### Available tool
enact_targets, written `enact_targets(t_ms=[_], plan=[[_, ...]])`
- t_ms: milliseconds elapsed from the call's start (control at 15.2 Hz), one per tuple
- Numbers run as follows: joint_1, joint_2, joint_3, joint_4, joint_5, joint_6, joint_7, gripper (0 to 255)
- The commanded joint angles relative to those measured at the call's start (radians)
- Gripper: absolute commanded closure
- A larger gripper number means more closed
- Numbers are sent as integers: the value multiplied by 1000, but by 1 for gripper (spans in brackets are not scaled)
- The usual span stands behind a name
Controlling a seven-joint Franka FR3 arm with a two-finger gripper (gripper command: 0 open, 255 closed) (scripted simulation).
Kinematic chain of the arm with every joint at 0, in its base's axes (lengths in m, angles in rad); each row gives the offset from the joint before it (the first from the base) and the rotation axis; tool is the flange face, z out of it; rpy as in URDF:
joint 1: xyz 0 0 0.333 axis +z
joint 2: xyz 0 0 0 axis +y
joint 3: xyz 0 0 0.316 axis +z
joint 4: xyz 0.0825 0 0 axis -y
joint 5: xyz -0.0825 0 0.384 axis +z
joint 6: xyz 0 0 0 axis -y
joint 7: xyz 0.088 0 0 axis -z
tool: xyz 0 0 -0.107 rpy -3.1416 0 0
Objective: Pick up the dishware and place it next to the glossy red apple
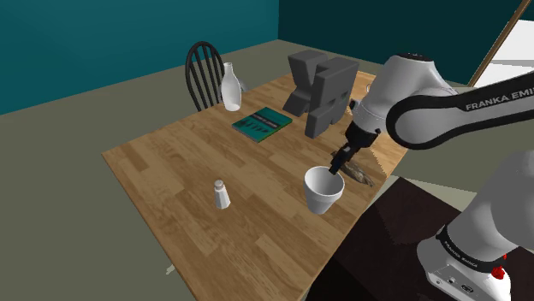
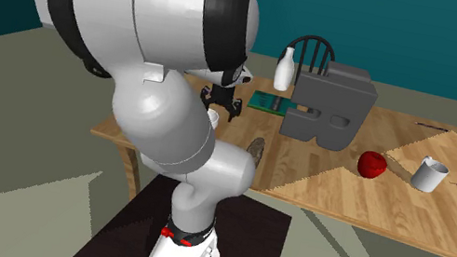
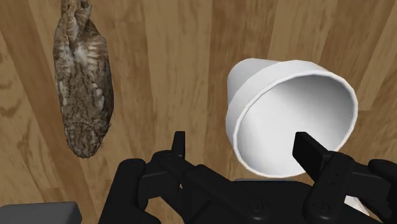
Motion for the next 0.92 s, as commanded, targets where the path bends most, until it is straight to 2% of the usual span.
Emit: enact_targets(t_ms=[0,462,858], plan=[[12,64,10,-17,16,94,-10,0],[28,196,18,-29,42,239,-25,0],[29,208,19,-30,45,251,-27,0]])
